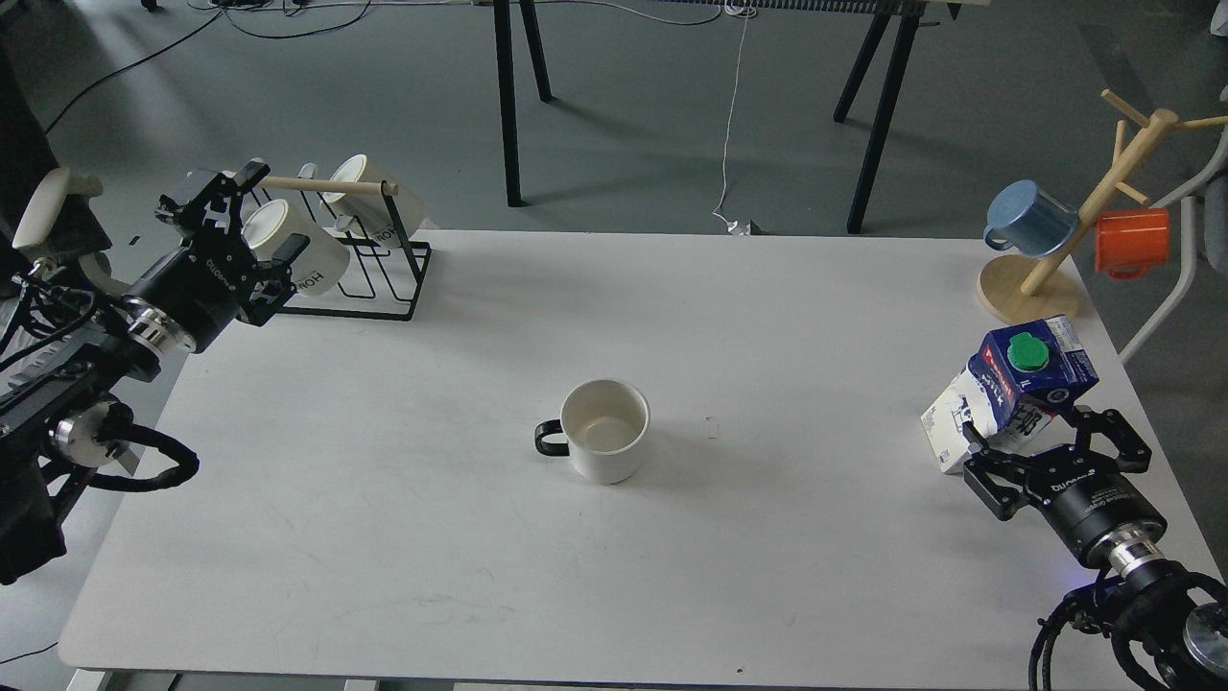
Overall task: Place cup and milk with both arms
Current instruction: 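Move the right gripper to the milk carton and grasp it, then lift the milk carton with the right gripper toward the white mug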
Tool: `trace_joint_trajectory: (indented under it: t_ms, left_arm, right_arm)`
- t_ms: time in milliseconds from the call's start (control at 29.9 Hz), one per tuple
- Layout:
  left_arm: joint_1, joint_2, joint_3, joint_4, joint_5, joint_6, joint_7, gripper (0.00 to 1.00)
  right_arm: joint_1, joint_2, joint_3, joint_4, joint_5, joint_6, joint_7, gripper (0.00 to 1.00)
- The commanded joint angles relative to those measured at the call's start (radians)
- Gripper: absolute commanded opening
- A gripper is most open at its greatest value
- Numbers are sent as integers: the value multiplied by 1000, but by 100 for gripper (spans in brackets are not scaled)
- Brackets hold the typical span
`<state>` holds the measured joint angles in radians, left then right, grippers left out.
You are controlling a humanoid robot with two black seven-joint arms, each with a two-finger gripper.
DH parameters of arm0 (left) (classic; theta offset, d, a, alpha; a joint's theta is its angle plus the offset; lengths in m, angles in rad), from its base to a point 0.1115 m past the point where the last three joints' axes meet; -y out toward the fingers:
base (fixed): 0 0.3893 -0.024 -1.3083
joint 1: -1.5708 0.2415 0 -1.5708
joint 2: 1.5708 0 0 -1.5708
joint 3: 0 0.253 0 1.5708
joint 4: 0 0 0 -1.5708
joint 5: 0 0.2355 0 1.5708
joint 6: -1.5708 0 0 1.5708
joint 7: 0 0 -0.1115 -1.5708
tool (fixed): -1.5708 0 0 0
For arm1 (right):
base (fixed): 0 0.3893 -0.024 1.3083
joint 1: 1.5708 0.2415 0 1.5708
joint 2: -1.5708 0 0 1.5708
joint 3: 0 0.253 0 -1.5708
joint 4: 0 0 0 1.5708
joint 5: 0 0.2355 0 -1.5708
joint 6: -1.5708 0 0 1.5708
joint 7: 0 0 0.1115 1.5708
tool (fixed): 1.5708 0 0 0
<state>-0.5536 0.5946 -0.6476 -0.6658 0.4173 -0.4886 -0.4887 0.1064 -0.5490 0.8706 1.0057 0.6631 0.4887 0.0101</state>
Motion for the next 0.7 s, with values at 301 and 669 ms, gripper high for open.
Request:
trace_joint_trajectory:
  t_ms: [301, 669]
  left_arm:
    - [9, -1, 0, 20, 3, 0, 0, 95]
    - [18, -7, 5, 46, 3, 0, 0, 96]
  right_arm:
    - [19, 58, -8, -29, -3, 0, 4, 53]
    - [22, 66, -1, -16, -2, 0, 2, 37]
